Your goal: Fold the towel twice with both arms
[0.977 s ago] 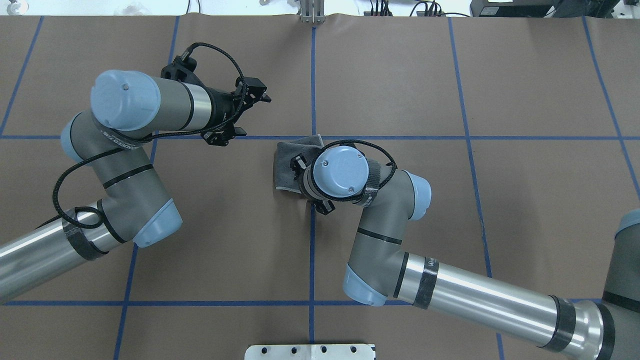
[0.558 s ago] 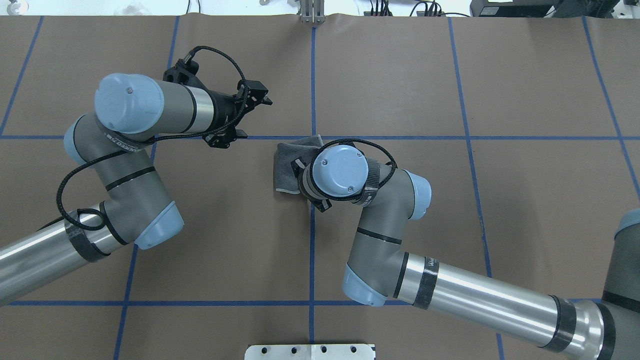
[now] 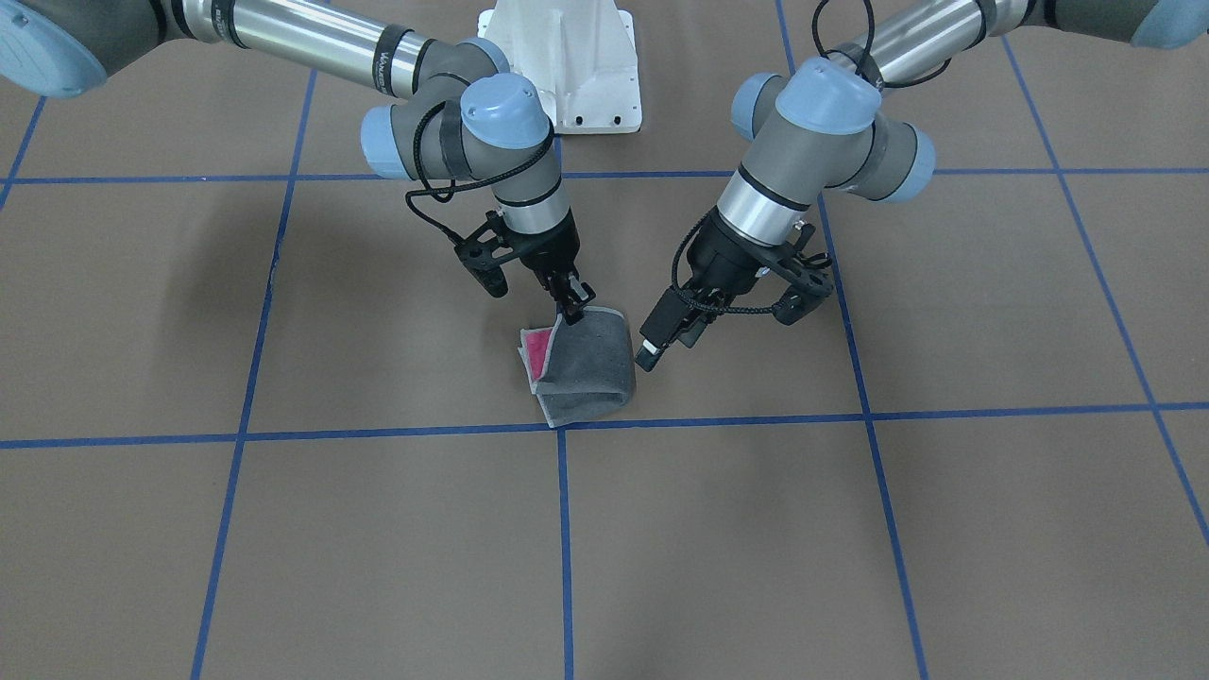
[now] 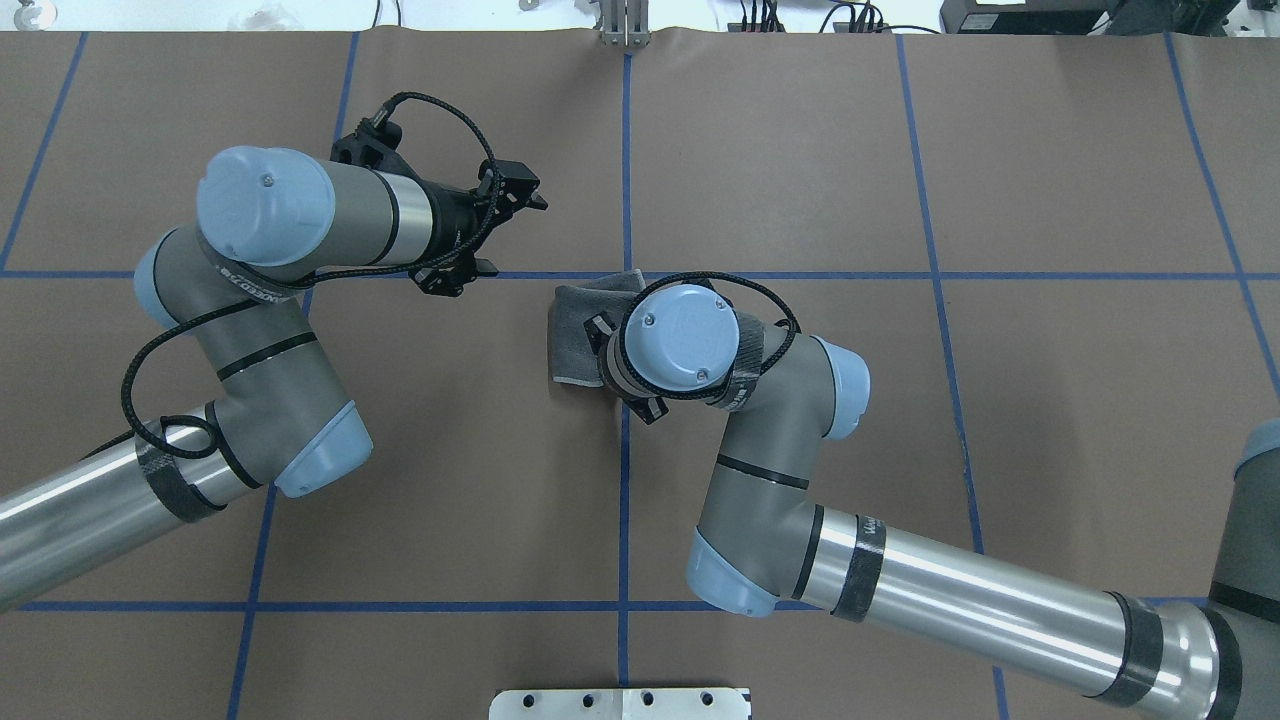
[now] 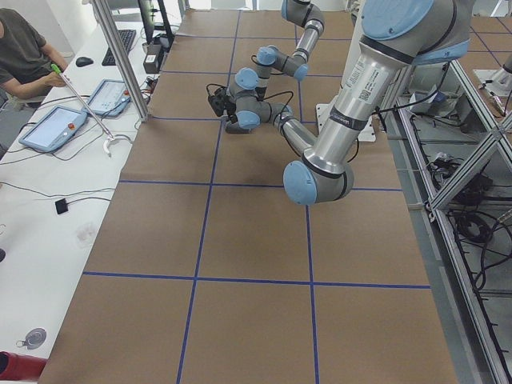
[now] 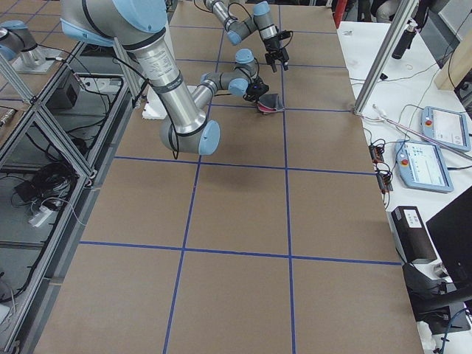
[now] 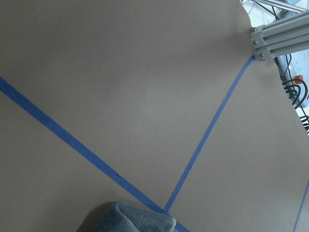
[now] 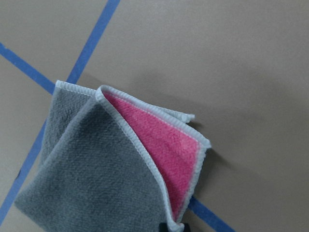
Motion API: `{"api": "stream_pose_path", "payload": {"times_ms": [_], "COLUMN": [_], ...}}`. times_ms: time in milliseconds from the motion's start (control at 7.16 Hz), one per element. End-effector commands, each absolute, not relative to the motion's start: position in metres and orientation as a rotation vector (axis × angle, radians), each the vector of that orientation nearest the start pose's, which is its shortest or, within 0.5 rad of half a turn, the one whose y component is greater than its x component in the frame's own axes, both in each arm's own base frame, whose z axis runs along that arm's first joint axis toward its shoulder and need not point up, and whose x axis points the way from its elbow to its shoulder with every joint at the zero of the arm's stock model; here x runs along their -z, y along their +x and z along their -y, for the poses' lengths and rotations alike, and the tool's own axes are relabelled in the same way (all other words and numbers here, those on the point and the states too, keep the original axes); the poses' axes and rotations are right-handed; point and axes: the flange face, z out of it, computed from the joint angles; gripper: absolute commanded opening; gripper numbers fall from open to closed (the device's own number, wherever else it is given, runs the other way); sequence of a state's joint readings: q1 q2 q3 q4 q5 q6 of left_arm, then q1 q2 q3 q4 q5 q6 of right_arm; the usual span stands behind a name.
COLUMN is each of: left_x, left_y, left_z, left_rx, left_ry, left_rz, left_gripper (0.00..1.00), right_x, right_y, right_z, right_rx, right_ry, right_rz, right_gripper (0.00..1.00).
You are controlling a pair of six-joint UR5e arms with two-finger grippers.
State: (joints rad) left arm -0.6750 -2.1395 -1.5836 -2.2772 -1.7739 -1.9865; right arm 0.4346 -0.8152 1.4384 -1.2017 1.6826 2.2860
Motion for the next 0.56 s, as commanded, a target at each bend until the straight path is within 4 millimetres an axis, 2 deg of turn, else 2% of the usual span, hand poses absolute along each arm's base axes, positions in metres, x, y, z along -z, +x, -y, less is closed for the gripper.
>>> {"api": "stream_pose_path", "payload": {"times_ms": [0,419], "left_x": [-0.237,-0.236], "left_y": [0.459,0.46], "left_z": [0.513,0.512], "left_rx": [0.802,0.808], "left_ry": [-0.008,-0.015], "left_rz": [-1.336,-1.338], "left_gripper": [1.0,1.0], "right_x": [-0.211,-0.207], "right_y": [-0.611,-0.593], "right_z": [0.443,0.468], "right_rx": [-1.001,-0.998], "right_ry": [-0.236,-0.198], "right_rz": [1.017,1.011], "right_gripper": [0.16,0.16]}}
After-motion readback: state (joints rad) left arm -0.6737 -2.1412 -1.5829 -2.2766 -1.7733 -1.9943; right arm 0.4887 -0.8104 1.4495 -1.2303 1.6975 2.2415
